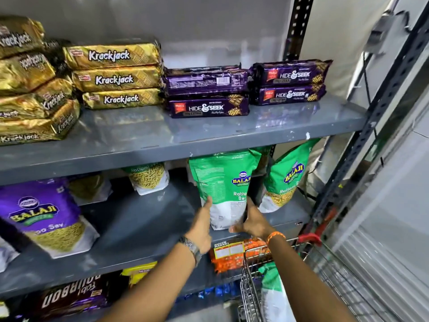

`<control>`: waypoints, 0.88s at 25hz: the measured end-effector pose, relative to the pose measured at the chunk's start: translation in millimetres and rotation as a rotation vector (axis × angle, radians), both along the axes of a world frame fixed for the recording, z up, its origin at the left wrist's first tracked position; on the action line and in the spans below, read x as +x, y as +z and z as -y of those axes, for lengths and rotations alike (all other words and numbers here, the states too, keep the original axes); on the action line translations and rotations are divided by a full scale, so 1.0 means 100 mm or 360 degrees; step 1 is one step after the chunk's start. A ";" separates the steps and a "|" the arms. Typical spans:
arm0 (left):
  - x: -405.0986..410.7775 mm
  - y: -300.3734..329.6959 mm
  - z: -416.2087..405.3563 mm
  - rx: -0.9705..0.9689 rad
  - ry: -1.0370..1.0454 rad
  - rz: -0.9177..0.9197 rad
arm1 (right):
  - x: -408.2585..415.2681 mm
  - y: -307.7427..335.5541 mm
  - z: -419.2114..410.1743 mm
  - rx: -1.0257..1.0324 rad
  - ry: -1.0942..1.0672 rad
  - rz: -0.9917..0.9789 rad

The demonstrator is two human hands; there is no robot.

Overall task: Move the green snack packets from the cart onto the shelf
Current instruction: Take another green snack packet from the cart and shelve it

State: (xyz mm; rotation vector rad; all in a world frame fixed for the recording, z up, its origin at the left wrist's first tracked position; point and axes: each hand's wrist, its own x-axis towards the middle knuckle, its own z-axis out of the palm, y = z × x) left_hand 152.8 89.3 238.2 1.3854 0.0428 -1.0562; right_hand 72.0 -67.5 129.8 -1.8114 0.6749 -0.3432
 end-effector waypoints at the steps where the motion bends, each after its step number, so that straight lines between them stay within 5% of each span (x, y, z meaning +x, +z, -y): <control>1: -0.10 -0.09 0.02 0.0026 -0.0025 -0.0025 | -0.02 -0.03 -0.03 0.0005 0.0010 0.0012; 9: 0.29 -0.44 0.17 -0.0114 0.0206 -0.0009 | -0.17 -0.30 -0.26 0.0256 -0.0171 0.0045; 13: 0.13 -0.61 0.00 -0.0072 0.0069 0.0120 | -0.04 -0.14 -0.34 0.0327 -0.0029 0.0178; 16: 0.12 -0.61 0.09 -0.0294 0.0243 0.0017 | 0.12 -0.17 -0.59 0.0341 -0.0048 0.0279; 22: 0.36 -0.55 0.14 -0.0225 0.0485 -0.0017 | -0.13 -0.19 -0.57 0.0365 -0.0132 0.0249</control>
